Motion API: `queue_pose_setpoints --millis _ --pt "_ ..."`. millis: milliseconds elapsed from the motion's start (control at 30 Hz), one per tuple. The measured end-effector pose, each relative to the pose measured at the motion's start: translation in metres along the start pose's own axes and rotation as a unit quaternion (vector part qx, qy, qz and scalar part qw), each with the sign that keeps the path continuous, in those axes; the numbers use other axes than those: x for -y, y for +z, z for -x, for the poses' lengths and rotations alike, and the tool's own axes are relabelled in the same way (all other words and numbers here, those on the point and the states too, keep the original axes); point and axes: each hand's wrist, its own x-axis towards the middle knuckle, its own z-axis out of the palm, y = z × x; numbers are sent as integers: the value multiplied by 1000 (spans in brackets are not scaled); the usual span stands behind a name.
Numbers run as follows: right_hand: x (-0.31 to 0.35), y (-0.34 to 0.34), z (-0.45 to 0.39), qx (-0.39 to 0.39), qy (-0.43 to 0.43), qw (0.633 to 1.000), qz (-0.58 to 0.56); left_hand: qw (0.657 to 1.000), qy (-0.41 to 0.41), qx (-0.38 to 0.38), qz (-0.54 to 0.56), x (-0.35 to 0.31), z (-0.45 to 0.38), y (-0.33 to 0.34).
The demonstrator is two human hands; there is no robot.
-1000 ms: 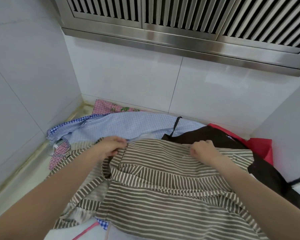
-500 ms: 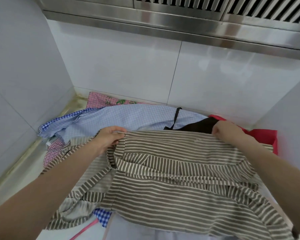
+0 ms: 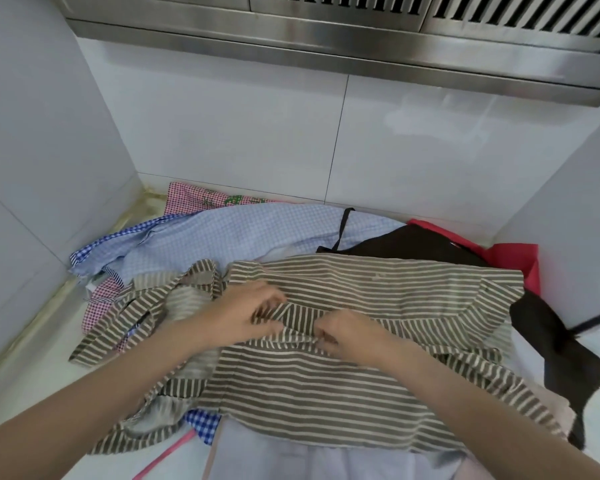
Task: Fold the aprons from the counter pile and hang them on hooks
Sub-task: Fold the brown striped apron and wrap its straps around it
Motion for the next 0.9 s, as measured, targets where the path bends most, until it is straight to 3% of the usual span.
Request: queue_pose_setpoints --millis 67,133,233,400,533,633,767,833,900 --pt "-9 -10 3 -26 50 994 -97 993 9 117 -22 5 9 8" --pt "-19 -28 9 -83 75 988 -106 994 -13 103 -24 13 8 18" --pt "-32 -63 22 -148 103 983 -30 998 -25 65 -10 20 -3 19" --pt "-63 -122 66 -140 212 965 68 994 -32 104 -7 26 -13 11" --pt "-82 -127 102 -177 274 944 45 993 -29 106 -44 20 -16 11" --pt "-86 -86 109 -133 275 952 33 990 -32 103 -91 15 -18 10" --pt "-88 -26 119 18 291 954 -67 982 9 115 -151 -12 -21 3" --pt "-93 -18 128 -72 312 931 -173 986 37 105 -124 -27 -26 4" --pt "-104 -20 136 -213 357 881 -227 989 45 116 -82 -40 -34 10"
